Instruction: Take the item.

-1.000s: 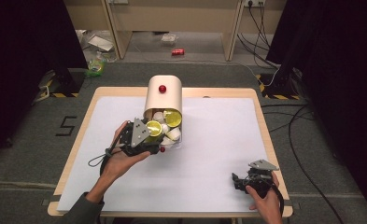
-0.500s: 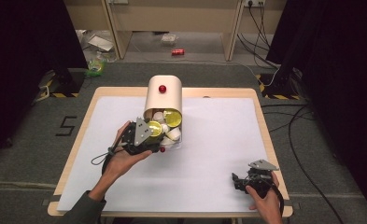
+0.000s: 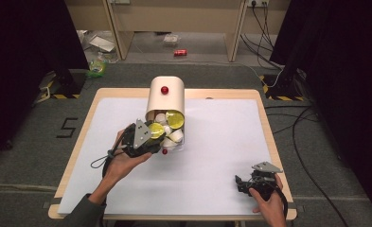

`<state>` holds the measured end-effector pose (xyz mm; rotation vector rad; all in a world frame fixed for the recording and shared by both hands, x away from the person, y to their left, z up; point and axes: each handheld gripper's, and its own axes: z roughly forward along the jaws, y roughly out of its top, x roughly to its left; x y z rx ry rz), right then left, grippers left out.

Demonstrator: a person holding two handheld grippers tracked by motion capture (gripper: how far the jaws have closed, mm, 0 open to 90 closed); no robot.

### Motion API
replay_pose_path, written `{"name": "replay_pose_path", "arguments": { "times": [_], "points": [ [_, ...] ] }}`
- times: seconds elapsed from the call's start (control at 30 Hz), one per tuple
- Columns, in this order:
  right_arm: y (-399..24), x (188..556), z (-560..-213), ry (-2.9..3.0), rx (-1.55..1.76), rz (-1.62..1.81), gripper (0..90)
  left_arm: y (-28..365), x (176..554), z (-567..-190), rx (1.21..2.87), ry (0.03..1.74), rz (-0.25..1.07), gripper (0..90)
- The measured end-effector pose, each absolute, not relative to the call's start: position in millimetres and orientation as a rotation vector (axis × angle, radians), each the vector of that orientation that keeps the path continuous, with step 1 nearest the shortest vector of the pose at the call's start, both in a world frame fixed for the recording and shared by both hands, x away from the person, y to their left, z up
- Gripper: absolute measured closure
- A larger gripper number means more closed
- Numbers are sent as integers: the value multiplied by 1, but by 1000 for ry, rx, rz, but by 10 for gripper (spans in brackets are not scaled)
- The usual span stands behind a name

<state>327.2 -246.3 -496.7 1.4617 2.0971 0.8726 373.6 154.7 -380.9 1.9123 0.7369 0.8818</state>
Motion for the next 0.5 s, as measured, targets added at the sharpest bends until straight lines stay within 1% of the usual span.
{"name": "replay_pose_path", "arguments": {
  "times": [0.5],
  "points": [
    [-246, 327, -497, 2096, 1463, 873, 65, 157, 369, -370, 1898, 720, 846, 388]
  ]
}}
